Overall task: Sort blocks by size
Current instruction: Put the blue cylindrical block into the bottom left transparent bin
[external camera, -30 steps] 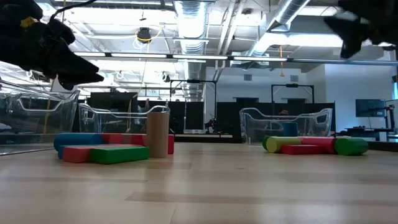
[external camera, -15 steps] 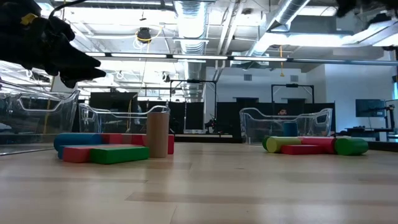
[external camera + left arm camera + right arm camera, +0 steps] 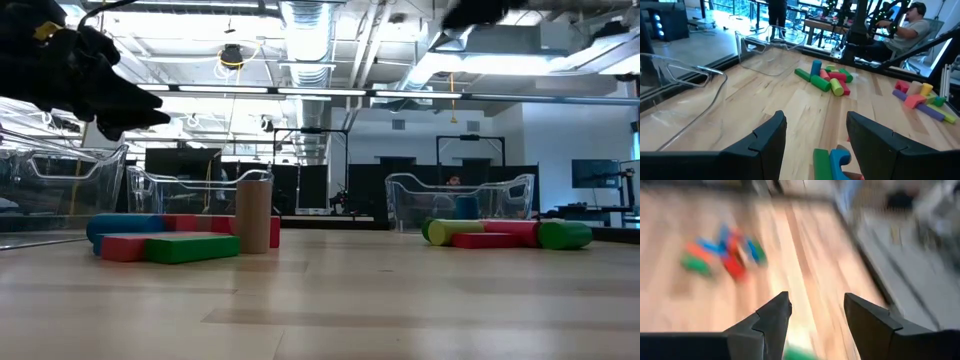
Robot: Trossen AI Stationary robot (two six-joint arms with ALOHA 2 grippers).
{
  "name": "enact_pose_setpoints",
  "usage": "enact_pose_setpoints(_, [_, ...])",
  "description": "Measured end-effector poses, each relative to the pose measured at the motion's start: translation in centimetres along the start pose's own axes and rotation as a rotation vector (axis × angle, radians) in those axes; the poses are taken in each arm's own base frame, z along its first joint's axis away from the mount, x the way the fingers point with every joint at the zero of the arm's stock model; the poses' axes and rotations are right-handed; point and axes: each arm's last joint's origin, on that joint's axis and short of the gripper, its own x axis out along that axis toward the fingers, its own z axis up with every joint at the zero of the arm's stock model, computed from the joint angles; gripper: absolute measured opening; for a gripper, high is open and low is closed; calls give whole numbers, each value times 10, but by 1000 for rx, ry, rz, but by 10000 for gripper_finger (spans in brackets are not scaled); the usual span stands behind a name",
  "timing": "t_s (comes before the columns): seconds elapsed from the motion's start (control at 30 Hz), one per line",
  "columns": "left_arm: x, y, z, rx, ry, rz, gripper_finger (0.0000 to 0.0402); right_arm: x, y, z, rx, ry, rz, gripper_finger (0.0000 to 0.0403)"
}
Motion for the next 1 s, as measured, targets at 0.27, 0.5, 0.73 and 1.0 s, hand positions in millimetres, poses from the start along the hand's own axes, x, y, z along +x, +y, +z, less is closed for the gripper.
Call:
enact_pose_setpoints(0.27, [0, 0, -2, -8, 23, 2, 202, 49, -8, -29, 59, 447, -39, 219])
enact_pose_setpoints(0.5, [0, 0, -2, -8, 30, 1, 202, 83, -14, -51, 62, 625, -66, 219])
enact_pose_setpoints(0.73, [-1, 0, -3, 0, 44, 4, 202, 106, -28, -61, 70, 702, -103, 236])
enact_pose_setpoints(1.0, [-1, 1, -4, 2, 57, 6, 202, 123, -36, -71, 110, 775, -58, 256])
